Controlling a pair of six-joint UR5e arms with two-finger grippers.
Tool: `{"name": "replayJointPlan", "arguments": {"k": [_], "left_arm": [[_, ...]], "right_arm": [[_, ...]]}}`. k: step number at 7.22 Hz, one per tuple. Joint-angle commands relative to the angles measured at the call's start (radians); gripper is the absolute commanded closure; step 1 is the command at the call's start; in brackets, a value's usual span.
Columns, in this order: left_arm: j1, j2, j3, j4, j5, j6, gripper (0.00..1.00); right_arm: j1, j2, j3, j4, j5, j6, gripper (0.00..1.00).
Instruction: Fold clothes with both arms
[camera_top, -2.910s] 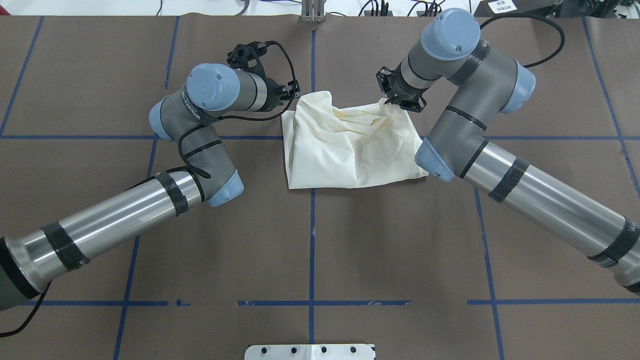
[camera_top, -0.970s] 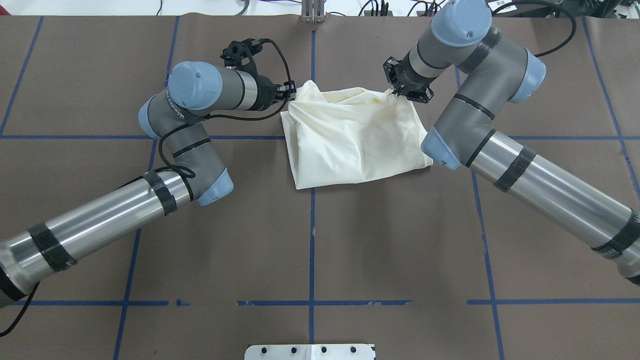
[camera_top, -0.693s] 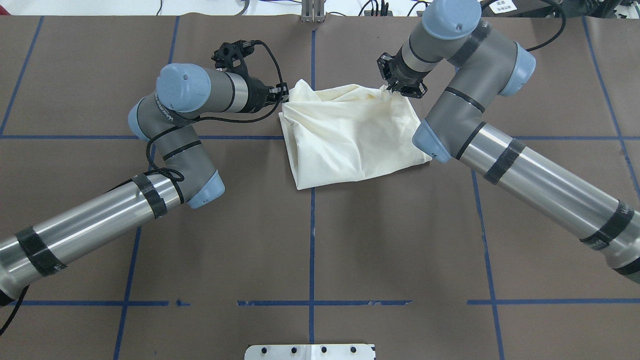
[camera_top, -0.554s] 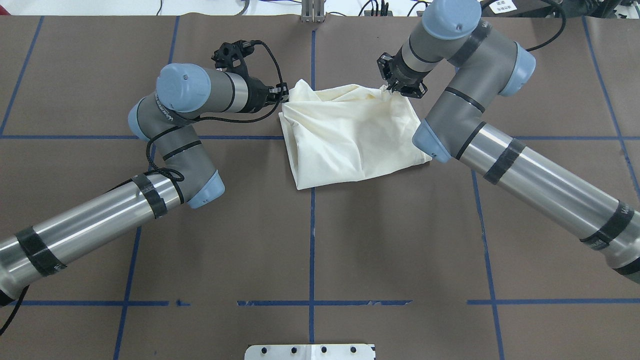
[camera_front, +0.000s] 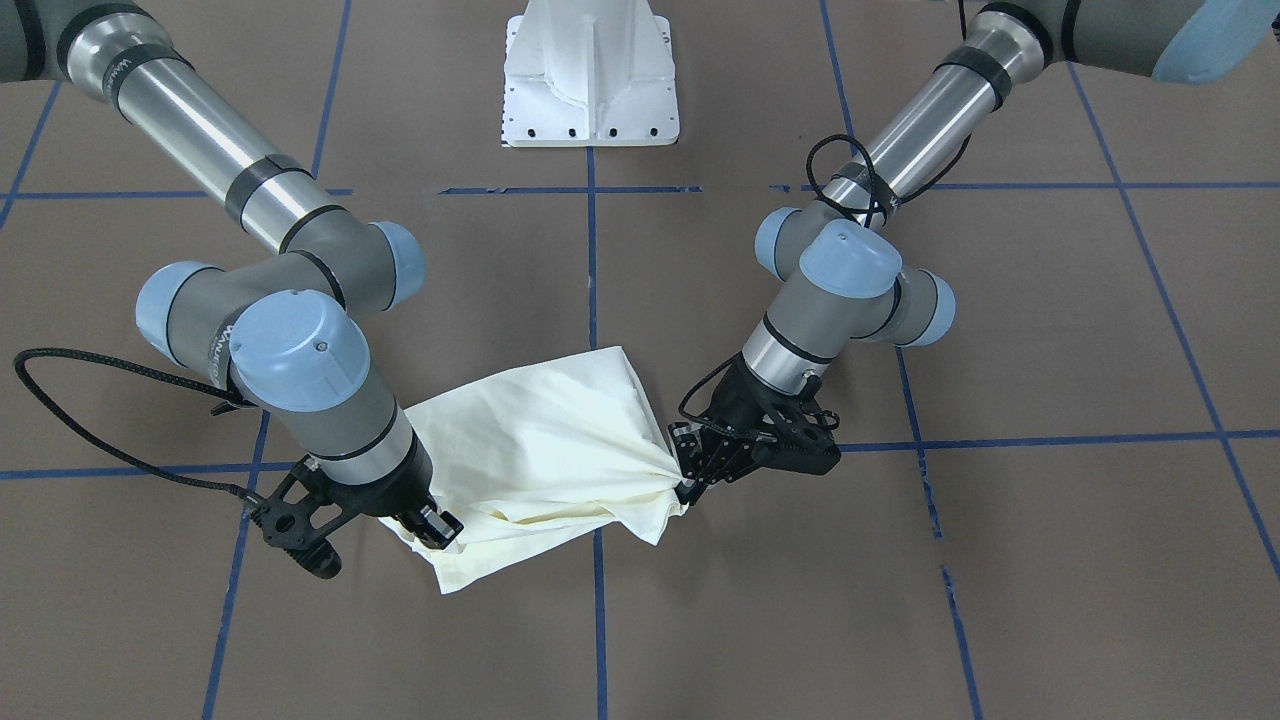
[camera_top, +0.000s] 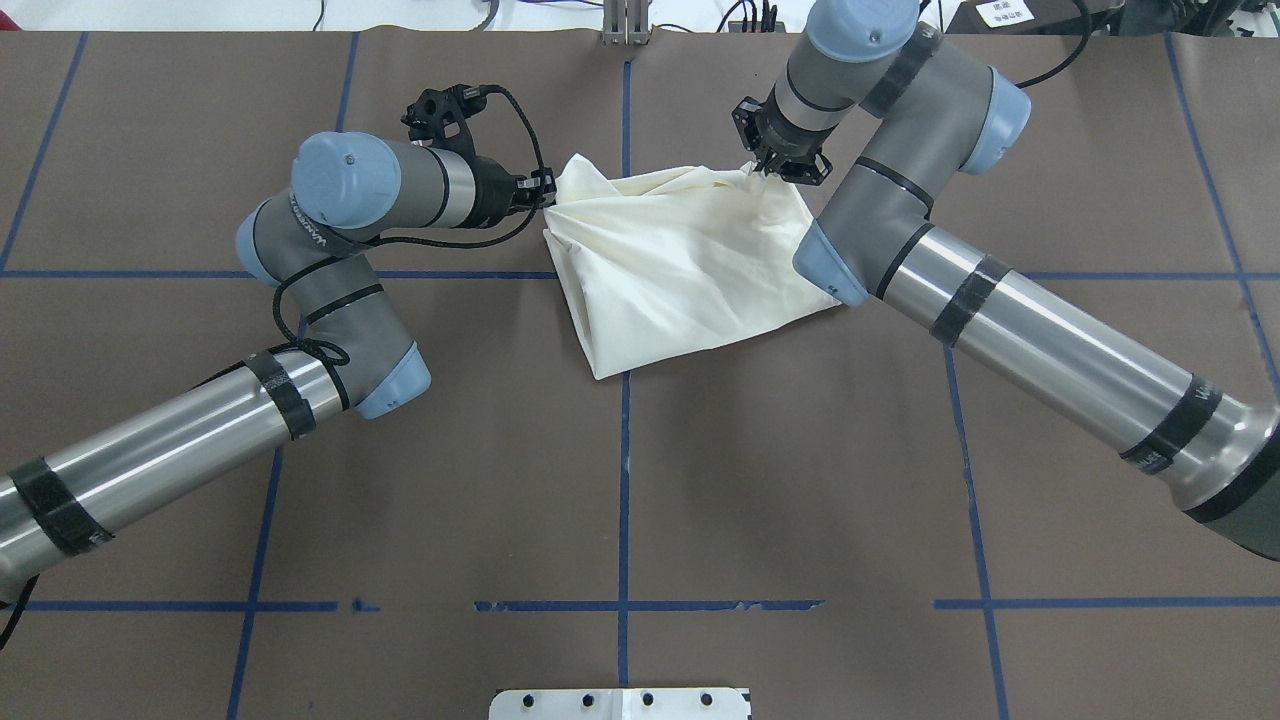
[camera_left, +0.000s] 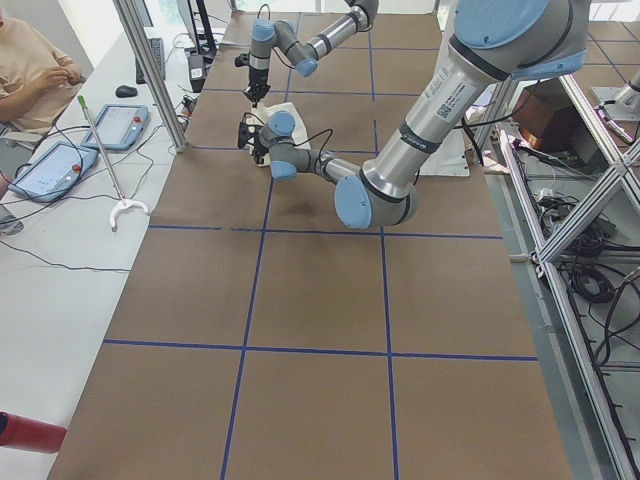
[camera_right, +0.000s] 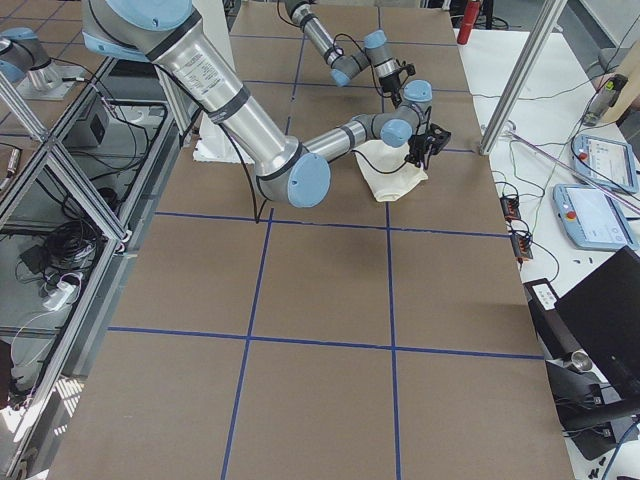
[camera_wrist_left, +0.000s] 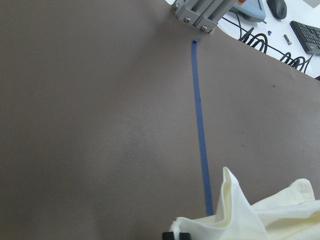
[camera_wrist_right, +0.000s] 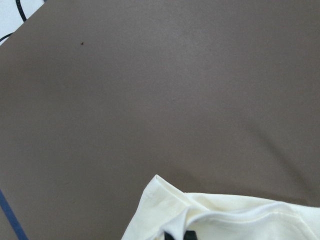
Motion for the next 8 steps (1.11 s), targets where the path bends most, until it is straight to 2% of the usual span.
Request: {"name": "replayJointPlan", "arguments": {"k": [1,3,4,5,6,7,8], "left_arm": [[-0.004,0.005,0.019,0.002,0.004,-0.001,1.0],[-0.009,0.005,0.022,0.001,0.021,-0.001,1.0],[-0.012,0.014,0.022,0.002,0.021,-0.001,0.97],[-0.027,0.029,0.019,0.002,0.021,-0.001,0.45],[-0.053,0.053,0.011,0.004,0.011,0.001,0.41],[-0.072,0.063,0.001,0.007,0.009,-0.001,0.41],[-0.11,0.067,0.0,0.027,-0.03,-0.001,0.4]], "right_arm": [[0.005,0.014,-0.049,0.047,-0.006,-0.074,0.0],[0.035,0.014,-0.048,0.047,0.003,-0.146,0.0],[0.021,0.017,-0.039,0.047,0.003,-0.145,0.0],[0.018,0.011,-0.024,0.047,0.004,-0.142,0.0],[0.024,-0.004,0.001,0.047,0.012,-0.148,0.0],[0.048,-0.027,0.018,0.047,0.042,-0.178,0.0],[0.077,-0.06,0.044,0.047,0.084,-0.21,0.0]]}}
